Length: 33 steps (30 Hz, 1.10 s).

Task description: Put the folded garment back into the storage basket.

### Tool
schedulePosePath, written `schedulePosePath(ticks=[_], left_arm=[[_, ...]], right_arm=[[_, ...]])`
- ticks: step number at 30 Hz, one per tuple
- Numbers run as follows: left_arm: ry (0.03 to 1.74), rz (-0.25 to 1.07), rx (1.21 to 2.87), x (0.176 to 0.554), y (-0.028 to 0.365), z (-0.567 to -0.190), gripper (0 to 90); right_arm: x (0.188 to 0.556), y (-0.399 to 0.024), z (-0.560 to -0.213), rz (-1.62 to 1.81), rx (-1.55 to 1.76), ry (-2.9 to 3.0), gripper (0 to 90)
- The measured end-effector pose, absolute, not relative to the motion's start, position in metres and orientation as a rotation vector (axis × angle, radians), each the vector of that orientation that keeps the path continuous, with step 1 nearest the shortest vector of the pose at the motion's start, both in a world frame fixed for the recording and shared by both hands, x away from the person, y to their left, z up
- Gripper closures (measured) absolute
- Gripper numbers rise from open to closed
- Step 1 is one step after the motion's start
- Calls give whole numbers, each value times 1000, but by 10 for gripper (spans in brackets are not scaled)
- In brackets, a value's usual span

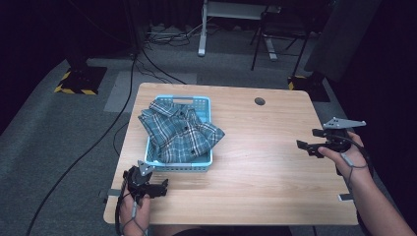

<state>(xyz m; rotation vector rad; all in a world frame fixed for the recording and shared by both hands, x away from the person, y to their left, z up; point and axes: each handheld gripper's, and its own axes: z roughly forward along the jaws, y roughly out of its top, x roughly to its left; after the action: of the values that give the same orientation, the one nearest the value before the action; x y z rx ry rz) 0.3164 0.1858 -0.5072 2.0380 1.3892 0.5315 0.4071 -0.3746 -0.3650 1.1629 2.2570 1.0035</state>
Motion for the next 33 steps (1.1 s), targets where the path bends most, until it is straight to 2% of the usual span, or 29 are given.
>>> schedulePosePath(ticks=[33], left_arm=[[1389, 531, 2038, 316, 186, -507, 3]], right_arm=[[388, -407, -431, 947, 1289, 2280, 162]])
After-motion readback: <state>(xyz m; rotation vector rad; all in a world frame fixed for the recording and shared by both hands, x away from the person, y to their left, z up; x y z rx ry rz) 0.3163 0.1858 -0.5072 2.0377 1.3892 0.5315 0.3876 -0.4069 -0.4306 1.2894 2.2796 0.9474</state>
